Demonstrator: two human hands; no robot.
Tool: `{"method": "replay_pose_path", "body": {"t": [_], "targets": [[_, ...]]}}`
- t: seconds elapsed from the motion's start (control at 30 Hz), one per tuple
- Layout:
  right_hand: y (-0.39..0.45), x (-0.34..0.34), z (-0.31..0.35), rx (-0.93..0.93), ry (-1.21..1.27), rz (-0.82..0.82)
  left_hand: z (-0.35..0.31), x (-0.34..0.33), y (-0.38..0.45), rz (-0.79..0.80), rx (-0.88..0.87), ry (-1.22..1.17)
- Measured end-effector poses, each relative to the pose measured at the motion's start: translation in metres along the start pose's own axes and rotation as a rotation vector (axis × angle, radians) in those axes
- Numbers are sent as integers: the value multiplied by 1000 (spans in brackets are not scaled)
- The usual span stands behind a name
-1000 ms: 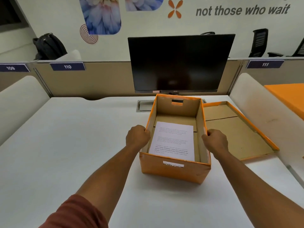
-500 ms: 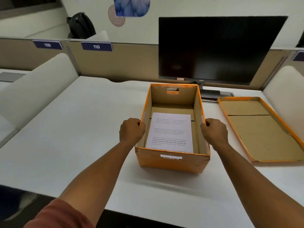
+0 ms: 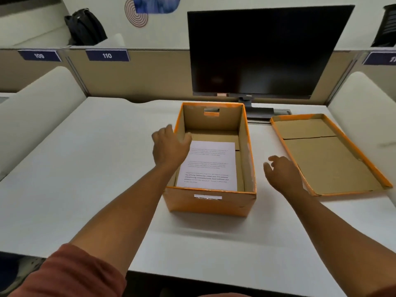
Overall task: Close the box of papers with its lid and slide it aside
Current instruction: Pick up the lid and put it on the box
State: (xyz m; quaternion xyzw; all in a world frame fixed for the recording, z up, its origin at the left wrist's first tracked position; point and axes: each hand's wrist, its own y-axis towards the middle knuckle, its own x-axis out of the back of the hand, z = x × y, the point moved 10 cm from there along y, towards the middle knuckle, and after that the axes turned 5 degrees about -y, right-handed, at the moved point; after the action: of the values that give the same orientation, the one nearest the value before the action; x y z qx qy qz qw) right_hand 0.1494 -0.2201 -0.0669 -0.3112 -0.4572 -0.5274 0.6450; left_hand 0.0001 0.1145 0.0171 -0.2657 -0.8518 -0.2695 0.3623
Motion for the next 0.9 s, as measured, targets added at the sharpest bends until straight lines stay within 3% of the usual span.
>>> {"method": "replay_pose_path", "body": {"t": [0.13,0.27,0.47,0.6,0.9], "targets": [[-8,-9,-50,-40,-260,56,-64,-24,-7,26,-99,-155],[-10,1,-87,-69,-474,15,-117,-69,-34,166,-152,-324],[-6,-5,-123,-70,-480,123,-172,-103,-64,234,-229,-423],[-2,-4,-128,-6,-416,148,-175,-111,-67,244,-188,-445],[-7,71,-73,88,-324,-203,-161,-109,-69,311,-101,-549]]}}
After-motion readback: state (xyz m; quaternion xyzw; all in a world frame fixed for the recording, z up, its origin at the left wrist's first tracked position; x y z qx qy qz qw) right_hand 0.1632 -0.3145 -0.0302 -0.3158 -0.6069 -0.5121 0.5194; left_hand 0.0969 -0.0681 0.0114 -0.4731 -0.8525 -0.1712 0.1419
